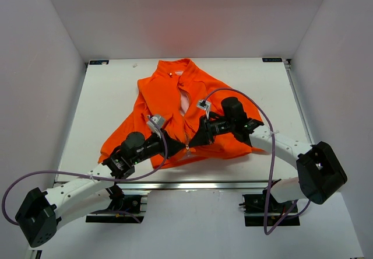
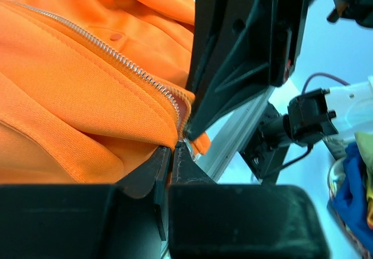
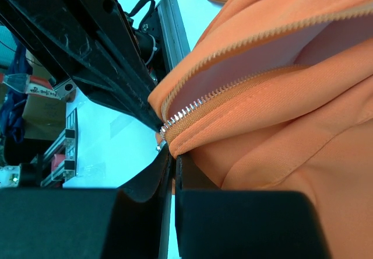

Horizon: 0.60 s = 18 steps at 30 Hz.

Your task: Zip up the jacket

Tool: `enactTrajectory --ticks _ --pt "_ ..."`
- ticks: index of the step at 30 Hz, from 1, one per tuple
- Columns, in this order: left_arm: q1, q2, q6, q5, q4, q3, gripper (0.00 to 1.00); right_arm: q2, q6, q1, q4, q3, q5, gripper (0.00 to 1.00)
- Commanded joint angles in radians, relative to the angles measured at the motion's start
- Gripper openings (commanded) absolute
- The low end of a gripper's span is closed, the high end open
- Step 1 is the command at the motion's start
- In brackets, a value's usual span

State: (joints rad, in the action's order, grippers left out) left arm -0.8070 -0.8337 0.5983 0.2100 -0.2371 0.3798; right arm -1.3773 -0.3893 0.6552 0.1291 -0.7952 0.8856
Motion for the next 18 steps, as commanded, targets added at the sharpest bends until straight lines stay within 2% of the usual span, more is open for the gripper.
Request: enactTrajectory --ticks 1,12,18 --pt "-0.008 0.022 -0.012 0.106 -0.028 -0.009 0.0 0.007 0.046 -0.006 0.004 -0.067 -0.011 0.0" --pt "-0.006 -0.022 -0.02 0.239 -0.008 -0.012 0.0 0.041 0.125 -0.031 -0.069 -0.094 -0.022 0.0" --pt "-0.008 -0.047 0.001 0.207 0.03 -0.004 0.0 0.05 0.103 -0.035 -0.043 -0.075 0.035 0.0"
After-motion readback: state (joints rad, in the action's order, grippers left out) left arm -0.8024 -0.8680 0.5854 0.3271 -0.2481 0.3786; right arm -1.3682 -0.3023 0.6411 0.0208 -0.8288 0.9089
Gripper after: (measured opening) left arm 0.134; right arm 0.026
